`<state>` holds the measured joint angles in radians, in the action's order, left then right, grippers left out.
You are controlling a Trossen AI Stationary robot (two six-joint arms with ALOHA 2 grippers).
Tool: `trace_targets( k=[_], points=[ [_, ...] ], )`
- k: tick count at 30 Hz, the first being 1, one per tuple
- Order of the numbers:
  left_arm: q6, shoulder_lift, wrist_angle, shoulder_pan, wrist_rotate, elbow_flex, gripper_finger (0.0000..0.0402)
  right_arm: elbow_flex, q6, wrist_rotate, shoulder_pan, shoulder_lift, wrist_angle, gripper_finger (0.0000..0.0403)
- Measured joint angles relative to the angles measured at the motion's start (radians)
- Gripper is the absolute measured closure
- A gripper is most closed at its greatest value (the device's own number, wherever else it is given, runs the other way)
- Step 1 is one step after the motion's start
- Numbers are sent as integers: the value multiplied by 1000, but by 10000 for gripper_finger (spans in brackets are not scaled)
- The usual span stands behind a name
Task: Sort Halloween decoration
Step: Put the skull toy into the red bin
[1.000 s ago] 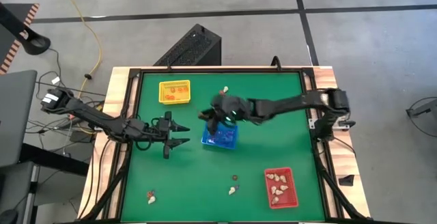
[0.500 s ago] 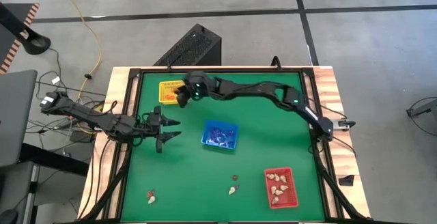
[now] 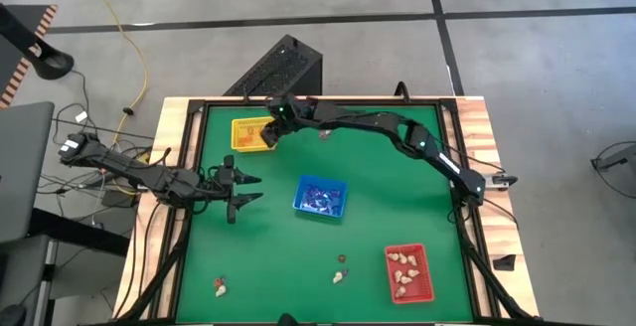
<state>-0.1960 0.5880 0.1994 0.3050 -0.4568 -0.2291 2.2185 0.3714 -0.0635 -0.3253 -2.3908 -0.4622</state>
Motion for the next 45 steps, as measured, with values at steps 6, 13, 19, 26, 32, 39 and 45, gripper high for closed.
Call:
trace_targets(
  k=[6, 13, 19, 26, 32, 39, 45],
  points=[
    [-30, 1, -39, 0, -2, 0, 211, 1, -156, 48, 44, 162, -387, 174],
    [-80, 1, -37, 0, 3, 0, 211, -33, -181, 163, 136, 308, -764, 177],
    [-209, 31, -132, 4, 64, 0, 211, -310, -95, 290, 265, 506, -754, 177],
    [-411, 71, -161, 87, 338, -31, 215, -868, 67, 337, 451, 829, -347, 178],
    [-584, 195, -166, 297, 347, -206, 235, -1206, 60, 360, 599, 1020, 131, 178],
    [-894, 529, -473, 498, 360, -535, 258, -1352, -102, 424, 727, 1072, 394, 178],
    [-1325, 801, -739, 602, 488, -749, 263, -1352, -115, 426, 734, 1072, 393, 178]
  ],
)
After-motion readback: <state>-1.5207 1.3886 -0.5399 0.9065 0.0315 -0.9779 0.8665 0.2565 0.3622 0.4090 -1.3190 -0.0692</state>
